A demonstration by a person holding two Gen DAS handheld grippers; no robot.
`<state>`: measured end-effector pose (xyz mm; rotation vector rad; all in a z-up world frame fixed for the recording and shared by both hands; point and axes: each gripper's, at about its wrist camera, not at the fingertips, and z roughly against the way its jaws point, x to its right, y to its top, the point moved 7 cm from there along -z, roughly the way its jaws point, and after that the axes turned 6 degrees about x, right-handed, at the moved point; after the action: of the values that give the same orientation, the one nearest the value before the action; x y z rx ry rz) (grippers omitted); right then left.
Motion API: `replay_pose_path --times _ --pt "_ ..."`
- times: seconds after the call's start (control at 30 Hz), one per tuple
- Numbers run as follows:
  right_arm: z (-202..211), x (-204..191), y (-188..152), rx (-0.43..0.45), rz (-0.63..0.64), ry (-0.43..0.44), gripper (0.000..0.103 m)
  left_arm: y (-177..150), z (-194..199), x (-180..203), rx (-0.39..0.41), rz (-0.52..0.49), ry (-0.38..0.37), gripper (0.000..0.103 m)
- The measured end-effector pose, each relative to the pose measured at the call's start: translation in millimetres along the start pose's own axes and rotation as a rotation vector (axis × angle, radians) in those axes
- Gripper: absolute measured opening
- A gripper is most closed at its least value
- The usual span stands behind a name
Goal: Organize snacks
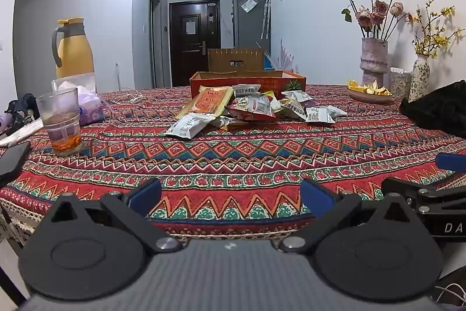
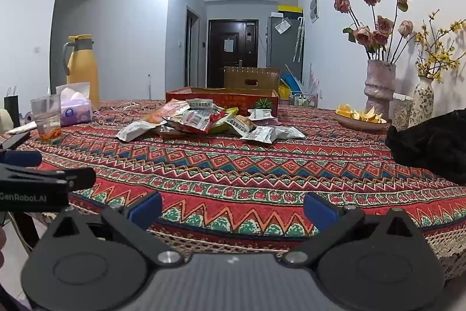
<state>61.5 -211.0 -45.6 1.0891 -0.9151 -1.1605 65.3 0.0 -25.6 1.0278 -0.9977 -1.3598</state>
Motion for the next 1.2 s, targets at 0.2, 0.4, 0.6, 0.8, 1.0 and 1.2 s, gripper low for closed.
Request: replay_pose_path --times 0.2,0.4,0.6,0.8,1.0,1.2 --pt "1.9 2.6 -2.3 -0.001 0.0 -0.011 0.103 0.8 -1.8 1.0 0.005 -0.004 -0.001 0.103" --pt "-3.6 -0.3 4.7 0.001 0.002 -0.006 0.103 4.8 -4.0 -1.4 0.005 -0.008 -0.006 0.103" --pt "0.5 -0.6 0.9 0.011 0.011 -0.001 0.103 3.5 2.3 1.1 0.015 -0.011 -0.006 0.103" --pt "-0.6 -0.7 1.2 0.01 0.011 -0.004 0.103 2.1 1.3 1.0 0.007 -0.011 -0.009 0.103" --pt "0.4 -0.2 1.2 0.013 0.014 -0.004 0.103 1.5 1.5 0.6 0.009 -0.011 -0.008 0.103" --pt "2.4 -0.5 2.4 0.018 0.014 -0.005 0.103 1.2 0.9 0.0 0.008 -0.011 -0.011 0.103"
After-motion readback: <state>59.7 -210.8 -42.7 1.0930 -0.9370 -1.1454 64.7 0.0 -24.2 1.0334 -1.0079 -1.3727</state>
